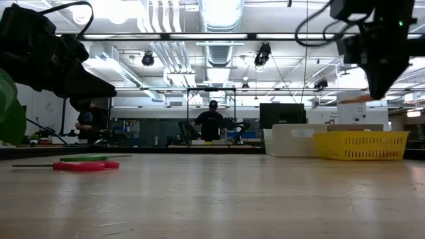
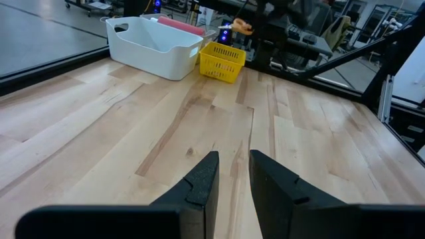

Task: Pick & Place Paint Supplies
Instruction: Put the orange scissors into the yellow bin

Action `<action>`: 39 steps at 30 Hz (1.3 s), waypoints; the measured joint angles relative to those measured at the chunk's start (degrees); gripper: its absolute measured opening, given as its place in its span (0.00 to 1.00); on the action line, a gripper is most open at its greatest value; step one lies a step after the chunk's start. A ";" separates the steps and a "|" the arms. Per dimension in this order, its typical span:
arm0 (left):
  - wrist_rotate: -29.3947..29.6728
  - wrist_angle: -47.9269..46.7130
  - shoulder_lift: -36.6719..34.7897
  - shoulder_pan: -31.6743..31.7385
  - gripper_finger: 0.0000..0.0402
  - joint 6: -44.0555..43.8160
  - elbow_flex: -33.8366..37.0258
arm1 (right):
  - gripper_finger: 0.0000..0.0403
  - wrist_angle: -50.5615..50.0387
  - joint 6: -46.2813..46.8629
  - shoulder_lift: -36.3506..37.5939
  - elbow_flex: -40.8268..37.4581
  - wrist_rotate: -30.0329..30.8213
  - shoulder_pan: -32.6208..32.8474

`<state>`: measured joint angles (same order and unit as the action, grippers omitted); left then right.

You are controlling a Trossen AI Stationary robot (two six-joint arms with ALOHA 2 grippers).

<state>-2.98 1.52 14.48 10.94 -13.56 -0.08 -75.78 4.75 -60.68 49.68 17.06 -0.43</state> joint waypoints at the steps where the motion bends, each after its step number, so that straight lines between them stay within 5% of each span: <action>1: 0.02 0.00 0.00 0.02 0.22 0.02 0.00 | 0.04 0.19 -0.09 0.46 -1.32 1.07 0.00; 10: 0.00 0.00 0.00 0.02 0.22 0.01 0.00 | 0.04 1.08 -0.60 -2.12 -1.85 2.36 -0.39; 32: 0.00 0.01 0.00 0.02 0.22 0.00 0.00 | 0.04 1.82 -3.40 -24.98 -1.15 1.12 -0.39; 39: 0.00 0.02 0.00 0.02 0.22 0.02 0.00 | 0.04 2.54 -3.38 -27.07 -1.10 1.15 -0.33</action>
<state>-2.98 1.54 14.48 10.96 -13.54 -0.08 -73.24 1.37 -87.75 48.58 18.22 -0.75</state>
